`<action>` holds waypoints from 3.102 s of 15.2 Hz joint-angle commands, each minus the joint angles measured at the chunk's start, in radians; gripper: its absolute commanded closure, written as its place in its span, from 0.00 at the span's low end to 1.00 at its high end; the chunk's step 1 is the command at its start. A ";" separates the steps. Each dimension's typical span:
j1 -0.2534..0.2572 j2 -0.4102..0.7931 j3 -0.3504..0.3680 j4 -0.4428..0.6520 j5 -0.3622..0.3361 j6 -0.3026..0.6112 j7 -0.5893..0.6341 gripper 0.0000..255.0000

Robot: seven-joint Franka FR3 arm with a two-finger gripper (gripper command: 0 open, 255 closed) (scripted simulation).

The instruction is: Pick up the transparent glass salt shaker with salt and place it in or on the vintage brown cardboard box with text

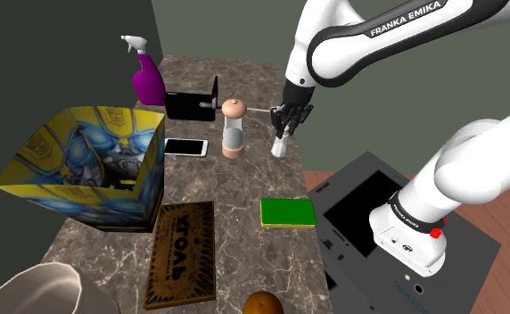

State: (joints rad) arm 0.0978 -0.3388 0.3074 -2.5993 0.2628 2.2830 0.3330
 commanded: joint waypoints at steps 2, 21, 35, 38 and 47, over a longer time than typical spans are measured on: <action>0.000 -0.023 -0.005 0.017 -0.002 -0.040 0.003 1.00; -0.007 -0.133 -0.039 0.192 -0.026 -0.324 0.025 1.00; 0.085 -0.037 0.192 0.355 0.022 -0.336 0.338 1.00; 0.098 0.015 0.254 0.417 0.011 -0.333 0.423 1.00; 0.132 0.251 0.446 0.660 -0.126 -0.336 0.720 1.00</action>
State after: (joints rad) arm 0.2266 -0.1288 0.7311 -1.9818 0.1662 1.9529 1.0112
